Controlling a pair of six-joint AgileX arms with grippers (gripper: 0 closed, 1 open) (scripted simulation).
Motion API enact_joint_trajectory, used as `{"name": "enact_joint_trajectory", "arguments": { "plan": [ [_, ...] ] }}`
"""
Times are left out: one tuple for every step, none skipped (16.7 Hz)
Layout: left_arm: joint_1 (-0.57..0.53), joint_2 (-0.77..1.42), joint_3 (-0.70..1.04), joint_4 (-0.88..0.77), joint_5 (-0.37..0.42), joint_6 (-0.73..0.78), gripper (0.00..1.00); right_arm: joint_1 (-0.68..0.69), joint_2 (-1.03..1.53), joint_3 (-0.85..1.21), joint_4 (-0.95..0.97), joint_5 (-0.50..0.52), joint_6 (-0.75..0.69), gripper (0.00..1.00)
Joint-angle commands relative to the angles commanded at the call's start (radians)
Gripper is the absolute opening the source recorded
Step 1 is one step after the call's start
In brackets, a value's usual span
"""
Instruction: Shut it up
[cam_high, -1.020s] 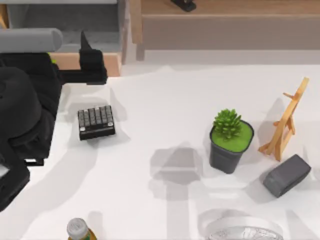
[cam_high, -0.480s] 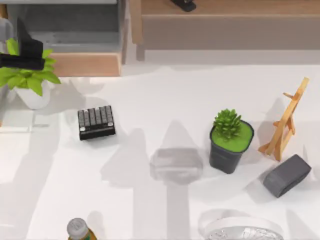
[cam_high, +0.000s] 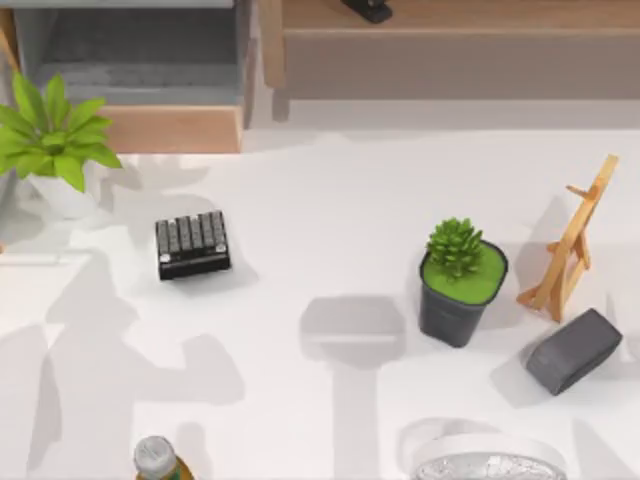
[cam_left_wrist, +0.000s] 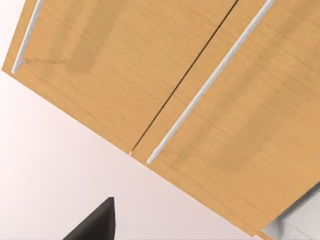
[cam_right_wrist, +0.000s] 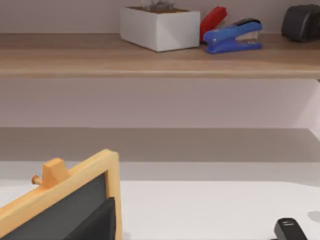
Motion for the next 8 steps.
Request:
{"name": "enact_joint_trajectory", "arguments": {
  "plan": [
    [0.06,0.036,-0.005,0.036,0.062,0.075,1.0,0.0,0.0,0.0,0.0,0.0,0.0,1.0],
    [0.114,0.073,-0.01,0.07,0.122,0.147,1.0,0.0,0.0,0.0,0.0,0.0,0.0,1.0],
    [0.163,0.113,-0.012,0.1,0.181,0.216,1.0,0.0,0.0,0.0,0.0,0.0,0.0,1.0],
    [0.205,0.154,-0.013,0.127,0.237,0.282,1.0,0.0,0.0,0.0,0.0,0.0,0.0,1.0],
    [0.239,0.197,-0.012,0.151,0.29,0.343,1.0,0.0,0.0,0.0,0.0,0.0,0.0,1.0],
    [0.266,0.24,-0.009,0.17,0.34,0.4,1.0,0.0,0.0,0.0,0.0,0.0,0.0,1.0],
    [0.285,0.283,-0.003,0.186,0.386,0.452,1.0,0.0,0.0,0.0,0.0,0.0,0.0,1.0],
    [0.299,0.323,0.003,0.199,0.426,0.498,1.0,0.0,0.0,0.0,0.0,0.0,0.0,1.0]
  ]
}}
